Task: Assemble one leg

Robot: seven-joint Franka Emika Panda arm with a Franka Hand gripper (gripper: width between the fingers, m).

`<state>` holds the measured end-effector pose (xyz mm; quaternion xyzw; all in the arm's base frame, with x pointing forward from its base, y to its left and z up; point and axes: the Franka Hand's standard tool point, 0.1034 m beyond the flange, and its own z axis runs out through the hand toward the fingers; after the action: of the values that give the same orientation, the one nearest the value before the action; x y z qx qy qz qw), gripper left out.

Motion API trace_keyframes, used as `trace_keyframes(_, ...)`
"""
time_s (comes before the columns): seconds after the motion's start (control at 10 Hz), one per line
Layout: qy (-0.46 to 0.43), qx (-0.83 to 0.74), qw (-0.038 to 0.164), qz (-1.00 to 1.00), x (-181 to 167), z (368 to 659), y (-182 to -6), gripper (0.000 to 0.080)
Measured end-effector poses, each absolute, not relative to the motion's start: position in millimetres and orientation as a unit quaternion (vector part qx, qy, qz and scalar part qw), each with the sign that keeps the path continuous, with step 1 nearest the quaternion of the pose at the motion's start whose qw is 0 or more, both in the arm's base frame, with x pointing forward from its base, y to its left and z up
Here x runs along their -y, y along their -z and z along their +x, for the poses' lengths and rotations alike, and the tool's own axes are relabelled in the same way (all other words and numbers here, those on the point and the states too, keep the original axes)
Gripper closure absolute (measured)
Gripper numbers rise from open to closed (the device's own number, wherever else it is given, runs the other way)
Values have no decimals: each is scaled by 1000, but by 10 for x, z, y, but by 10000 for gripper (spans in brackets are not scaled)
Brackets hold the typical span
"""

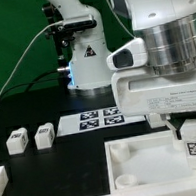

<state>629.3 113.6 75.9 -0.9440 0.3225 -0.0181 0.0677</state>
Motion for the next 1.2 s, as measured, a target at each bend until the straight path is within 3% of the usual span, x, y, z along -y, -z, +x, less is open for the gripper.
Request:
trace_keyframes(0.7,21,-532,111,-839,-1167,6269,-736,504)
trace_keyframes(1.1,6,-544,106,-832,-1174,6271,-733,502)
trace_keyframes(1.2,7,-534,106,-839,-1174,6270,-732,434)
